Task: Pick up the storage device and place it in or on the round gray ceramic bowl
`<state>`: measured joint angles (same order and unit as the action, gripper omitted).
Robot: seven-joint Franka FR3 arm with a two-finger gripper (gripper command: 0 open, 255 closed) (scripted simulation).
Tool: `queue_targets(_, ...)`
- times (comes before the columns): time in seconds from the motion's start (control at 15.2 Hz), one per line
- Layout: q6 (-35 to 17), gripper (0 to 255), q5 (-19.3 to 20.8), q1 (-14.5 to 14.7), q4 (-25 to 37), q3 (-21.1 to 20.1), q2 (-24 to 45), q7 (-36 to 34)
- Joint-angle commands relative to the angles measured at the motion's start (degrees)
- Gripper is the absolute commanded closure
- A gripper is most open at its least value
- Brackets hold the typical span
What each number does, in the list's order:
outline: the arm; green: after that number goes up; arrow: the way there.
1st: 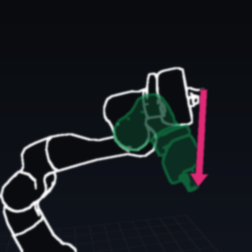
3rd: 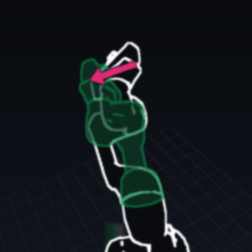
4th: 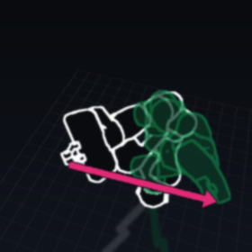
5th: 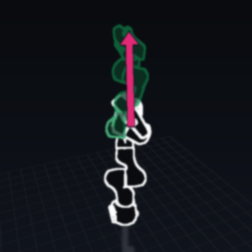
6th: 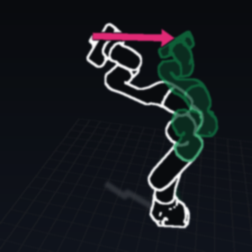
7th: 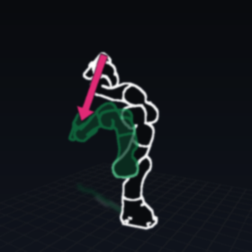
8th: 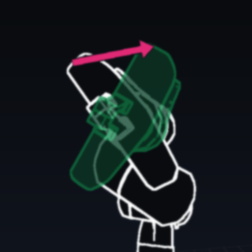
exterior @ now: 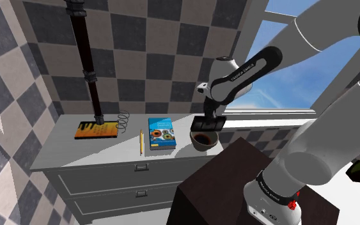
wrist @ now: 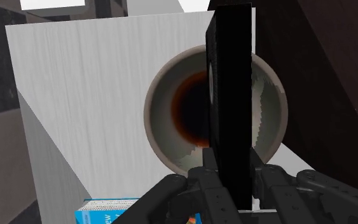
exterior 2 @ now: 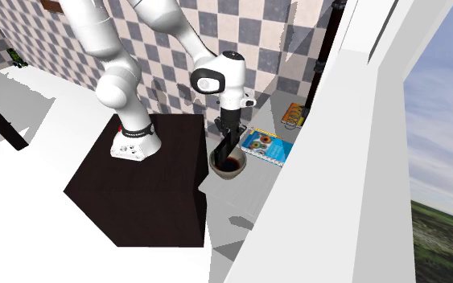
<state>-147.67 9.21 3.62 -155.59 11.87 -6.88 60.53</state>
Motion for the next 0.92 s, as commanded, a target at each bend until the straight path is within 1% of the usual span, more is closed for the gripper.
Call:
queue_targets(0.0,-2.1,255,-0.1,0.0,-0.2,0.1,1.8,0.1)
queue_targets(0.26,-6.0,255,-0.7,0.1,-0.4,0.2,5.6,0.3)
queue_targets(0.79,-6.0,255,-0.7,0.1,-0.4,0.1,5.6,0.3)
queue_targets(0.86,-6.1,0,-0.7,0.1,-0.4,0.1,5.6,0.3)
